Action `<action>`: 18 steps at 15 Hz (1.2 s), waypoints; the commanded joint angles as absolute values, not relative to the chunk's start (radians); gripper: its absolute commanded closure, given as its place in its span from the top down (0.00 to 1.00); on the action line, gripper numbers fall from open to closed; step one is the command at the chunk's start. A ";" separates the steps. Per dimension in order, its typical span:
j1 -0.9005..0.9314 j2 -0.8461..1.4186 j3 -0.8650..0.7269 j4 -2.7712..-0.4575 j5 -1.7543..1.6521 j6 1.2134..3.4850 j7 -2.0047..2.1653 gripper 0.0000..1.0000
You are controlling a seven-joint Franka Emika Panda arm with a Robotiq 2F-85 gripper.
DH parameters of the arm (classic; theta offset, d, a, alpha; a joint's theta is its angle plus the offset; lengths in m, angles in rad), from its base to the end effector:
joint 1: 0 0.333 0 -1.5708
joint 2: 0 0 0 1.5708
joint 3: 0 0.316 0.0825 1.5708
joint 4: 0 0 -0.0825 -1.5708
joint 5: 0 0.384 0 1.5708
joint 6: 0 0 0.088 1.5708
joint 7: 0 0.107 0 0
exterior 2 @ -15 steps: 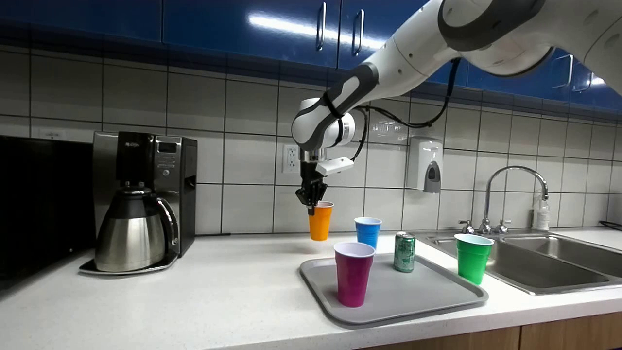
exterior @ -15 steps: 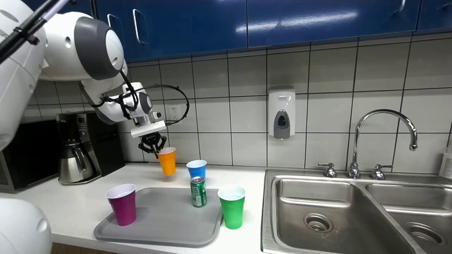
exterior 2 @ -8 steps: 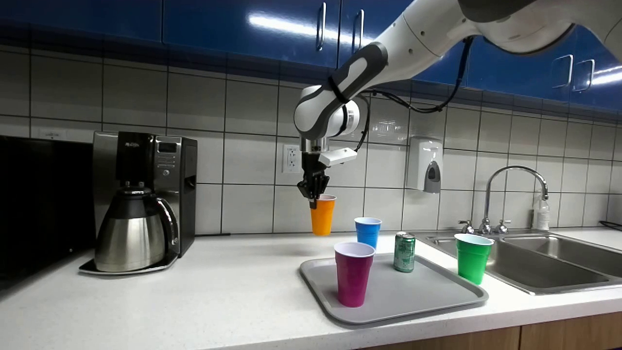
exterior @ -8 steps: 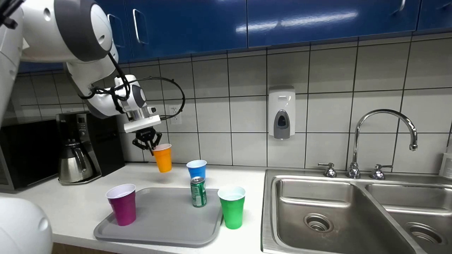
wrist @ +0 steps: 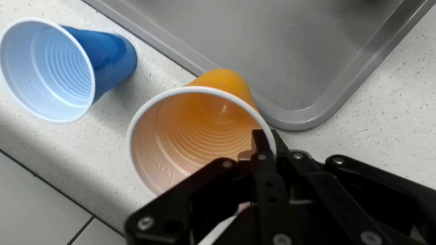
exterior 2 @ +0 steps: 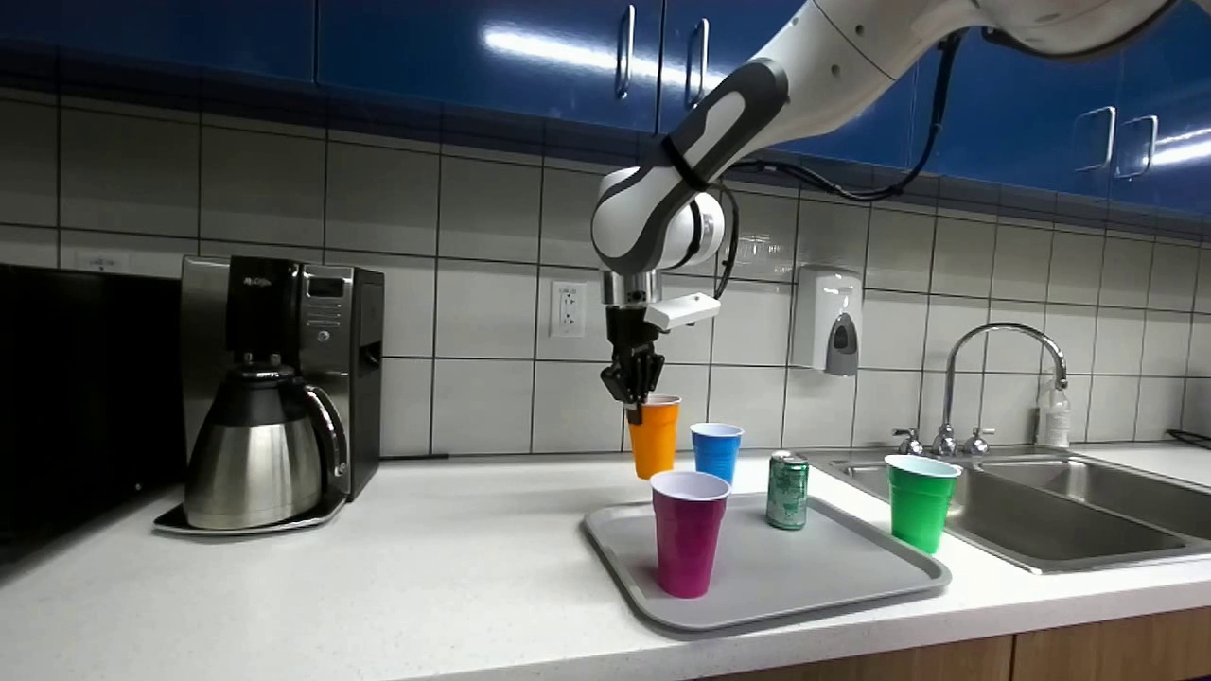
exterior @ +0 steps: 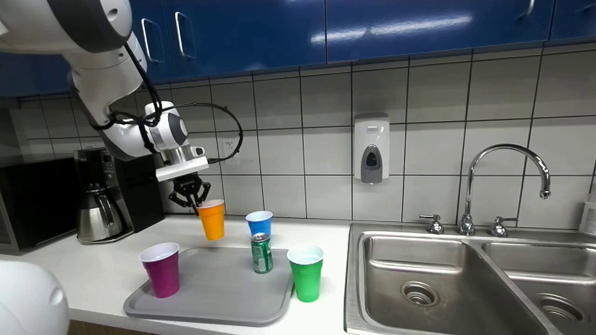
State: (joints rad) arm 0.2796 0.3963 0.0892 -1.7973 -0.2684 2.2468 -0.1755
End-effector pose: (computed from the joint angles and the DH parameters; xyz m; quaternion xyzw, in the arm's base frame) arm 0.6127 0.2238 0.3350 0.9354 0.3409 0.0367 0.0865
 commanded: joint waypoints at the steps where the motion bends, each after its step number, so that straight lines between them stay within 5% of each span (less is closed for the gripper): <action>1: 0.259 0.304 0.108 -1.918 -0.287 2.272 -0.140 0.01; 18: 0.261 0.284 0.109 -2.070 -0.302 2.411 -0.110 0.01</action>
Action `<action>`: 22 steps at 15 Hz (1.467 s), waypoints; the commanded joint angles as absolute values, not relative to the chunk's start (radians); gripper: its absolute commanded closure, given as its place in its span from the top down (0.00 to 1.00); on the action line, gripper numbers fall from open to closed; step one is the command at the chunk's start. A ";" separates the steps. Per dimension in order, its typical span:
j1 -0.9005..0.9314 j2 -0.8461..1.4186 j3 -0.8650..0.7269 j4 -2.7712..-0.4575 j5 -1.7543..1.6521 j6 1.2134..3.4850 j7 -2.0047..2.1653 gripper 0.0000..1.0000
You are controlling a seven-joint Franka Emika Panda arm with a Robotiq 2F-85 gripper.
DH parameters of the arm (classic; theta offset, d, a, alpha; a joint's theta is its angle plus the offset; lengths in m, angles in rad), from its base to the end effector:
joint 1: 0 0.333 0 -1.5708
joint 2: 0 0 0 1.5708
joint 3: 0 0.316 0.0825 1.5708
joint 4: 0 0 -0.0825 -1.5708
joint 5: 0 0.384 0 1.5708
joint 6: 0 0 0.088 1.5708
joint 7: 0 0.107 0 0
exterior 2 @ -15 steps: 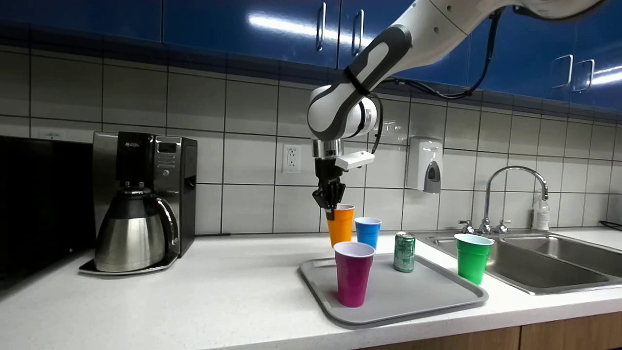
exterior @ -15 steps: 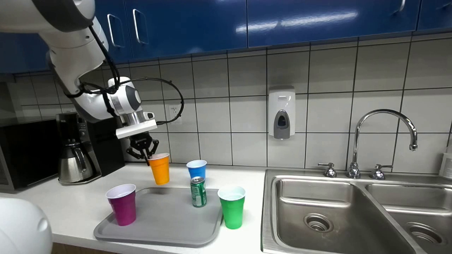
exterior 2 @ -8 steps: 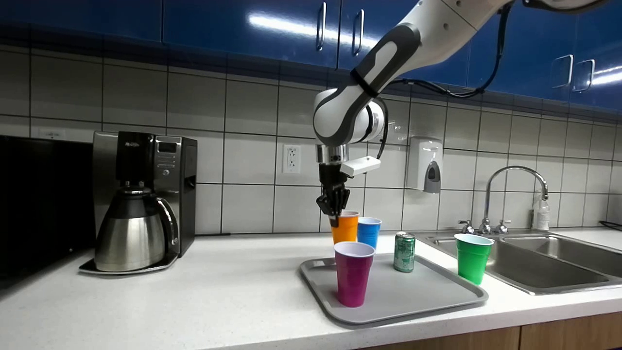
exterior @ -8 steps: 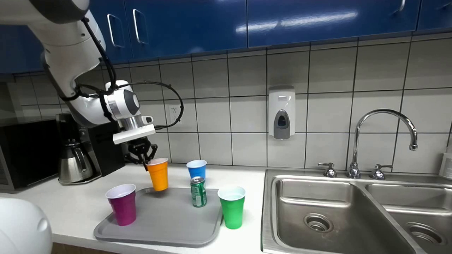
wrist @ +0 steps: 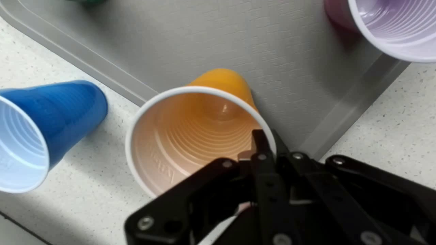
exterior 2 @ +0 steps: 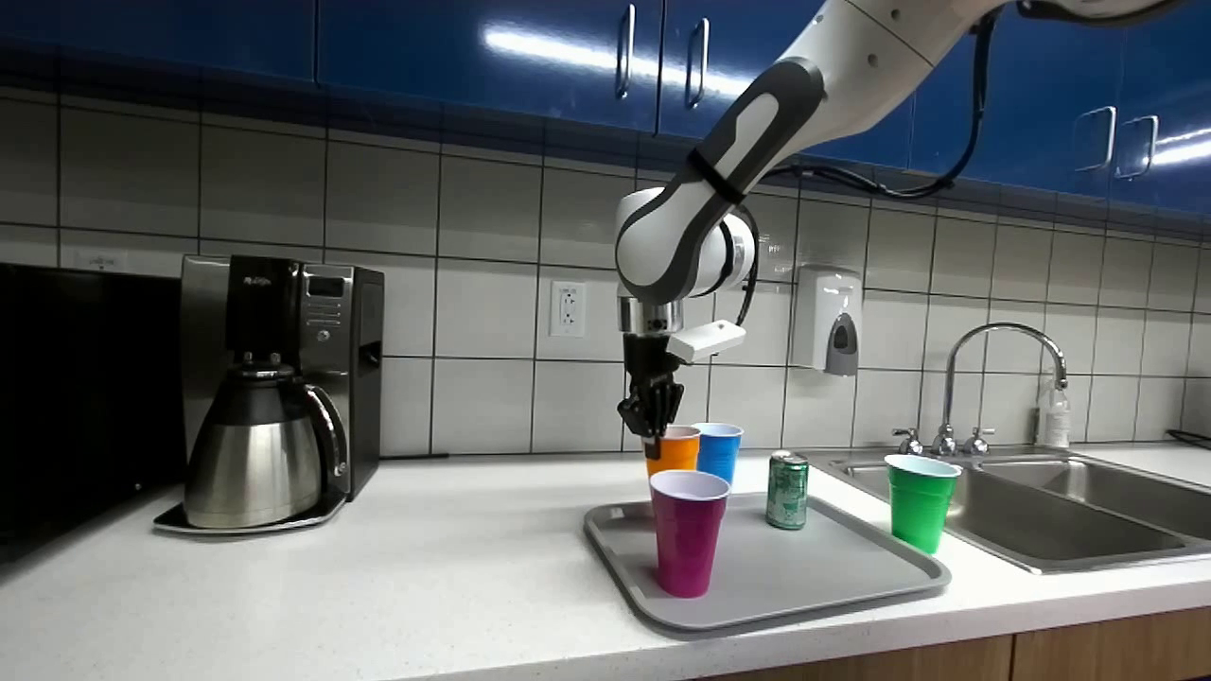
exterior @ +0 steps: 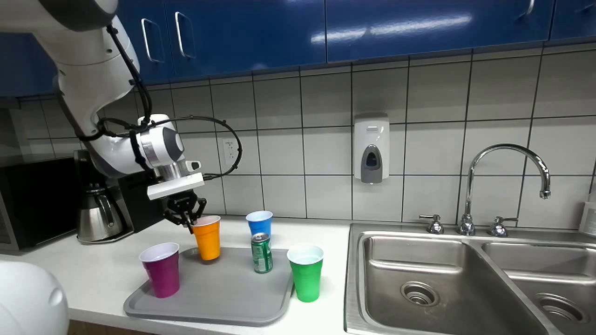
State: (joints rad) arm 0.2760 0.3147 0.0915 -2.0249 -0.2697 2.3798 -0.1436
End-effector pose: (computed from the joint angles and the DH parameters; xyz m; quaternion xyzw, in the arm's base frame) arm 0.5635 0.2122 0.2978 0.9365 0.3406 0.0306 0.0779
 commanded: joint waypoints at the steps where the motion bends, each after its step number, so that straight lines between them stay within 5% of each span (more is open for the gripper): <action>1: 0.261 0.282 0.109 -2.077 -0.302 2.416 -0.111 0.01; 7: 0.259 0.279 0.104 -2.099 -0.305 2.426 -0.105 0.01; 8: 0.259 0.277 0.106 -2.098 -0.298 2.410 -0.104 0.29; 10: 0.256 0.266 0.108 -2.101 -0.287 2.402 -0.102 0.37; 18: 0.246 0.195 0.120 -2.103 -0.246 2.353 -0.099 0.97; 22: 0.249 0.193 0.106 -2.078 -0.281 2.346 -0.054 1.00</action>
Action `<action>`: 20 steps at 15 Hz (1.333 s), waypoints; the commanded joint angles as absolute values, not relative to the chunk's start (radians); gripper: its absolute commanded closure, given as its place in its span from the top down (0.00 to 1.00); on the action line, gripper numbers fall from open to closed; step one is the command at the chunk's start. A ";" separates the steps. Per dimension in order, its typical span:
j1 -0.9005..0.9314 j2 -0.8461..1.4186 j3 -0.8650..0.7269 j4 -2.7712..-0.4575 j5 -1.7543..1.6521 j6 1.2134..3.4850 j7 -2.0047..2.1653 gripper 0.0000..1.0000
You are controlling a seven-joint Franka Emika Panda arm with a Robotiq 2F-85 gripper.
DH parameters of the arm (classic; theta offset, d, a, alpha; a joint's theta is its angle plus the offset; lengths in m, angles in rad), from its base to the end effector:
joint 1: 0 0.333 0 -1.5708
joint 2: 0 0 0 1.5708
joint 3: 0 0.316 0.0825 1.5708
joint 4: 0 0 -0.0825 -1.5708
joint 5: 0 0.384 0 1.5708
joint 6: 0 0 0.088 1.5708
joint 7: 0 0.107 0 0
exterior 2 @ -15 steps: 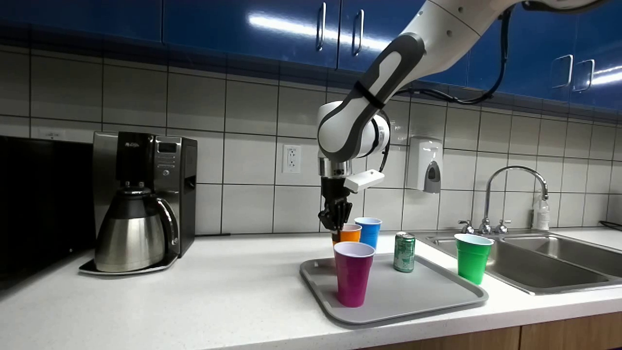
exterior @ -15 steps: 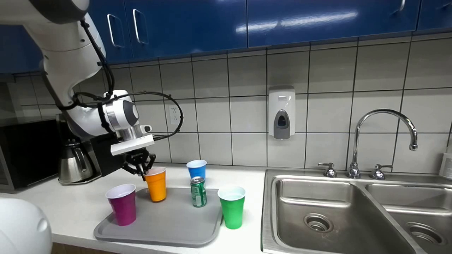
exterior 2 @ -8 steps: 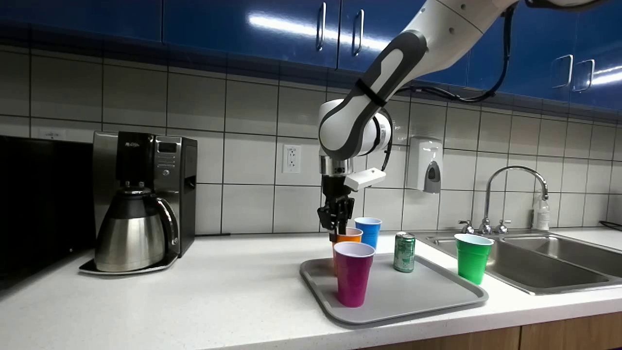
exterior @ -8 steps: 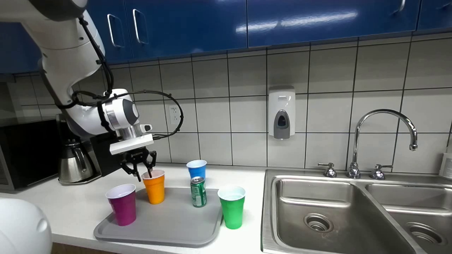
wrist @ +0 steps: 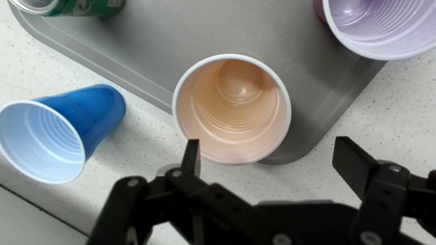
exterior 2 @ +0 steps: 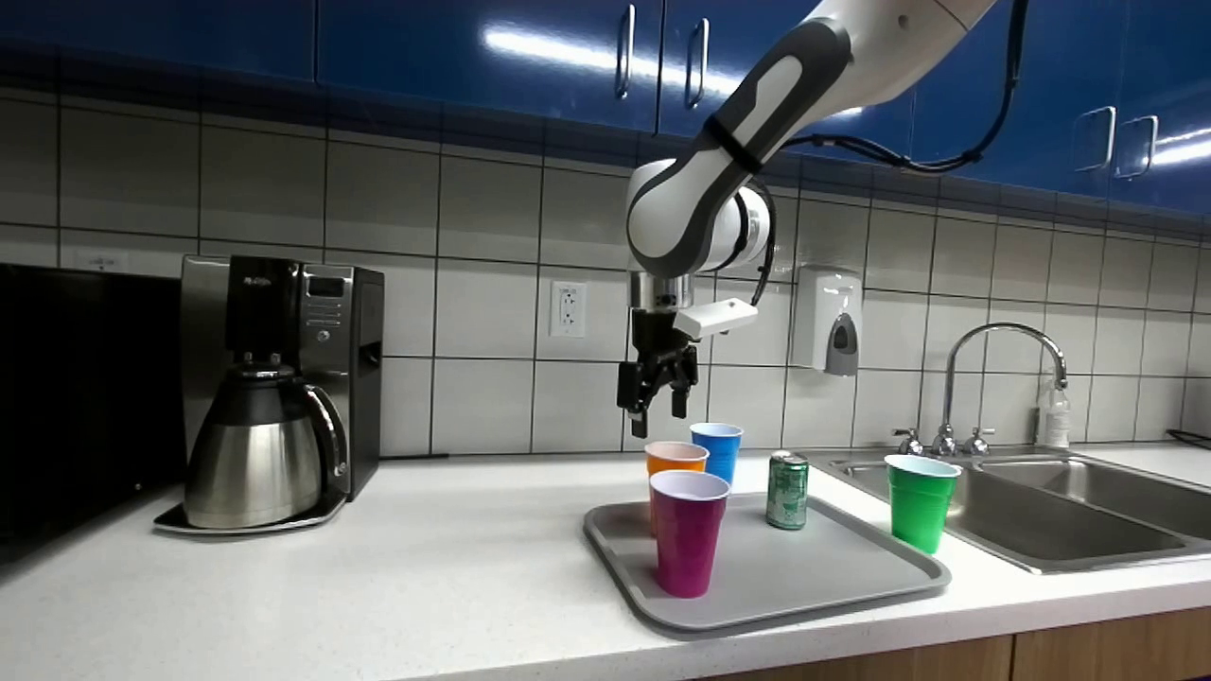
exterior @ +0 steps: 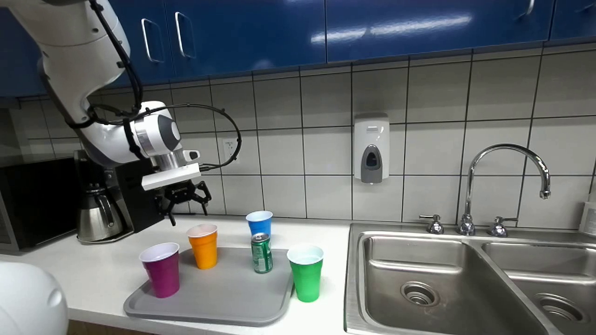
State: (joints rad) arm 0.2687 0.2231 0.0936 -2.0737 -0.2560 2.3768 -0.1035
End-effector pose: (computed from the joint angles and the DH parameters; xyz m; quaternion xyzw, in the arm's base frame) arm 0.5520 0.2050 0.3308 0.9452 0.3135 0.0512 0.0759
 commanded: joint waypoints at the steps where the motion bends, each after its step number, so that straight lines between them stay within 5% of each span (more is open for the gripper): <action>1: 0.247 0.197 0.103 -2.072 -0.287 2.346 -0.042 1.00; 20: 0.150 0.323 -0.013 -1.895 -0.291 2.305 0.085 1.00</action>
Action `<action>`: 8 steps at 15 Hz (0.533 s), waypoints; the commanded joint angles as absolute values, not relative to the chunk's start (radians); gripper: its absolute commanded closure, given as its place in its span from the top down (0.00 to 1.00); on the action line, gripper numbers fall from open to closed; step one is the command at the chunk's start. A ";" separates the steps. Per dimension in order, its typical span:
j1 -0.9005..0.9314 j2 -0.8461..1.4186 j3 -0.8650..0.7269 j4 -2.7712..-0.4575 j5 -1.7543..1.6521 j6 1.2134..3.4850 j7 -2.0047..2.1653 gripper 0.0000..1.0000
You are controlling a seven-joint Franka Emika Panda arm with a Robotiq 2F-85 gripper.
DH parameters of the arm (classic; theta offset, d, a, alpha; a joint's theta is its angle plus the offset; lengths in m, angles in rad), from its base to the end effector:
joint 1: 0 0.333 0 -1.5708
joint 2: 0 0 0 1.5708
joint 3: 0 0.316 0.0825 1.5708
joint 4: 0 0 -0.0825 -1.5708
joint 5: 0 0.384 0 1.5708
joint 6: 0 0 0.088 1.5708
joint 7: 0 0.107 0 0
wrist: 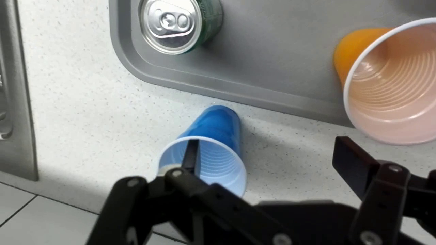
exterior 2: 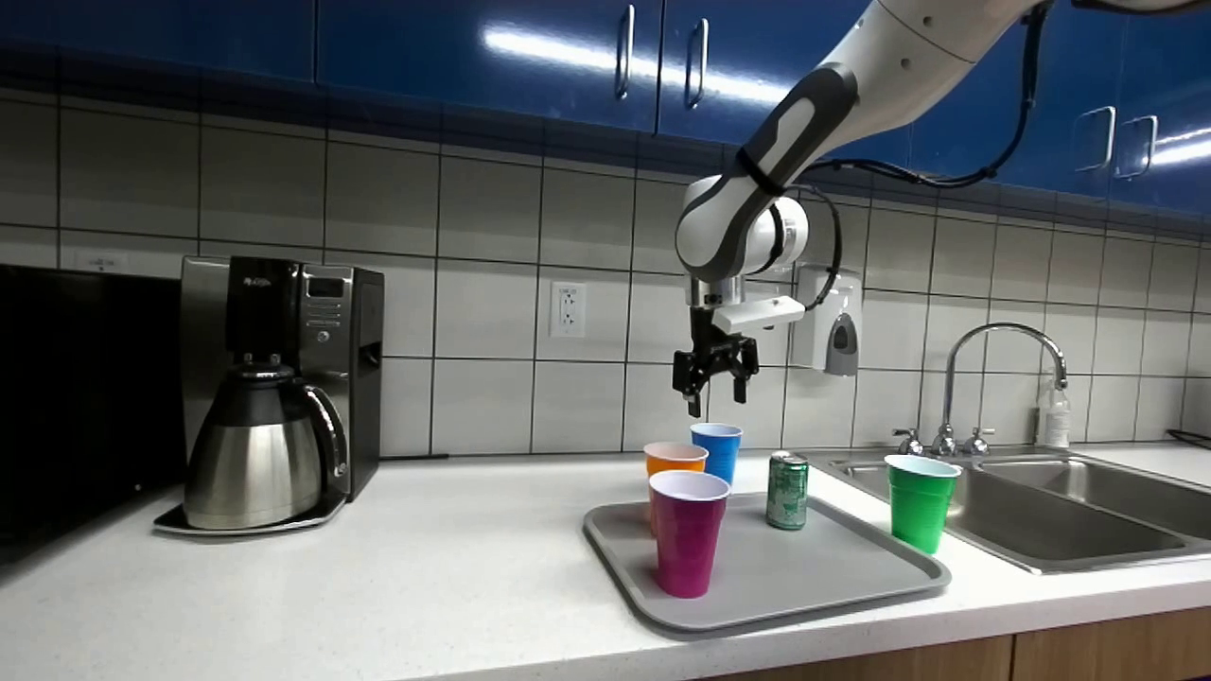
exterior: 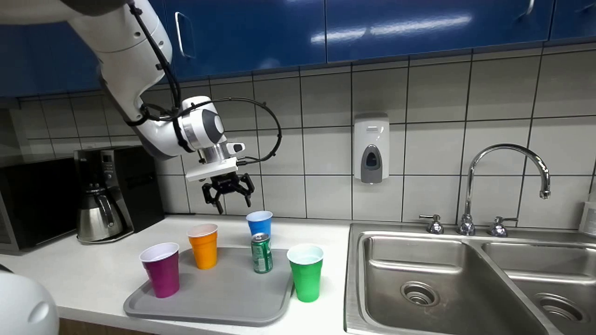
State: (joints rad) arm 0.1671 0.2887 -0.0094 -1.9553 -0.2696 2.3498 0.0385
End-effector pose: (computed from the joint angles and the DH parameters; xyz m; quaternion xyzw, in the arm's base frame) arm 0.6127 0.0938 0.3408 0.9823 0.1483 0.0620 0.0962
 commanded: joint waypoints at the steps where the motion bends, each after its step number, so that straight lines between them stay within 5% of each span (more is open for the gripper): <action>1: 0.148 0.331 -0.019 -1.885 -0.290 2.303 0.090 1.00; 8: 0.134 0.395 -0.054 -1.809 -0.288 2.287 0.129 1.00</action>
